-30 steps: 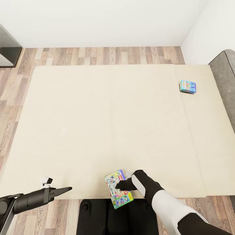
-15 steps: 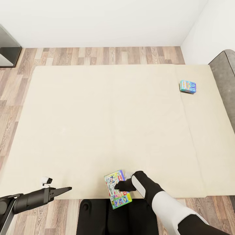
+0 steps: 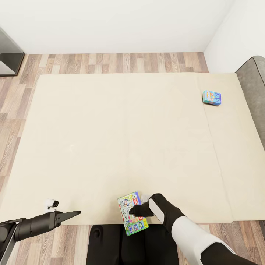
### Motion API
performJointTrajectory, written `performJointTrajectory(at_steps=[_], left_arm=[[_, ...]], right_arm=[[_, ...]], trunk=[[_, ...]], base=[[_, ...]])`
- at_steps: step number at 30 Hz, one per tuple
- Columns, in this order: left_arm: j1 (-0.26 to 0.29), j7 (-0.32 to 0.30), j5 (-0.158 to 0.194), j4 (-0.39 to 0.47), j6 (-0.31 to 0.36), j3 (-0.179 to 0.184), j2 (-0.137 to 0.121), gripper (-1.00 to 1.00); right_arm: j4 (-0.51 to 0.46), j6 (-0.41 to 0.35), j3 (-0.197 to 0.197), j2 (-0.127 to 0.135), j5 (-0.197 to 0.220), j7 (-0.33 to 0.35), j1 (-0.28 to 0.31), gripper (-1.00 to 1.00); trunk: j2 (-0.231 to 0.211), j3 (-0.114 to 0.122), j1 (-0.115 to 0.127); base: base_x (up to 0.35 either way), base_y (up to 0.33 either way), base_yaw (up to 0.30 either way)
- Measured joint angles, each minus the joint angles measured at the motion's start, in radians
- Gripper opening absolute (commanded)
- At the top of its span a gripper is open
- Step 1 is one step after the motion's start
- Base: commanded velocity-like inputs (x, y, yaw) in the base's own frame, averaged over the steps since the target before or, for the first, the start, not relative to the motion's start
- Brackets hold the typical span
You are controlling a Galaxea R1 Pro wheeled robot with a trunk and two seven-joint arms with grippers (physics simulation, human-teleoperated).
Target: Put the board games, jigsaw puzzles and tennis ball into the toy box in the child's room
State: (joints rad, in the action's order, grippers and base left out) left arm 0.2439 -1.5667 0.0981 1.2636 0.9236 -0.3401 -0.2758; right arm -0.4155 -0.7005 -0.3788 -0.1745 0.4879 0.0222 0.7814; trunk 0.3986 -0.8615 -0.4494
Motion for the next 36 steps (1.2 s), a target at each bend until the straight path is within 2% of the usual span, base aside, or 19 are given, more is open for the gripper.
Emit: performJointTrajectory(at_steps=[11, 14, 22, 36], left_arm=[[0.000, 0.000, 0.000, 0.000, 0.000, 0.000, 0.000, 1.00], [0.000, 0.000, 0.001, 0.000, 0.000, -0.001, 0.000, 1.00], [0.000, 0.000, 0.002, 0.000, 0.000, -0.049, 0.001, 1.00], [0.000, 0.000, 0.002, 0.000, 0.000, -0.052, 0.003, 1.00]], right_arm=[[0.000, 0.002, 0.002, 0.000, 0.003, 0.003, -0.009, 1.00], [0.000, 0.004, 0.001, 0.000, 0.020, 0.002, -0.011, 1.00], [-0.003, 0.004, 0.000, 0.000, 0.036, 0.004, -0.012, 1.00], [-0.002, 0.004, 0.001, 0.000, 0.037, 0.003, -0.012, 1.00]], trunk=[[0.000, 0.000, 0.000], [0.000, 0.000, 0.000], [0.000, 0.000, 0.000], [0.000, 0.000, 0.000]], base=[[0.000, 0.000, 0.000], [0.000, 0.000, 0.000], [0.000, 0.000, 0.000], [0.000, 0.000, 0.000]])
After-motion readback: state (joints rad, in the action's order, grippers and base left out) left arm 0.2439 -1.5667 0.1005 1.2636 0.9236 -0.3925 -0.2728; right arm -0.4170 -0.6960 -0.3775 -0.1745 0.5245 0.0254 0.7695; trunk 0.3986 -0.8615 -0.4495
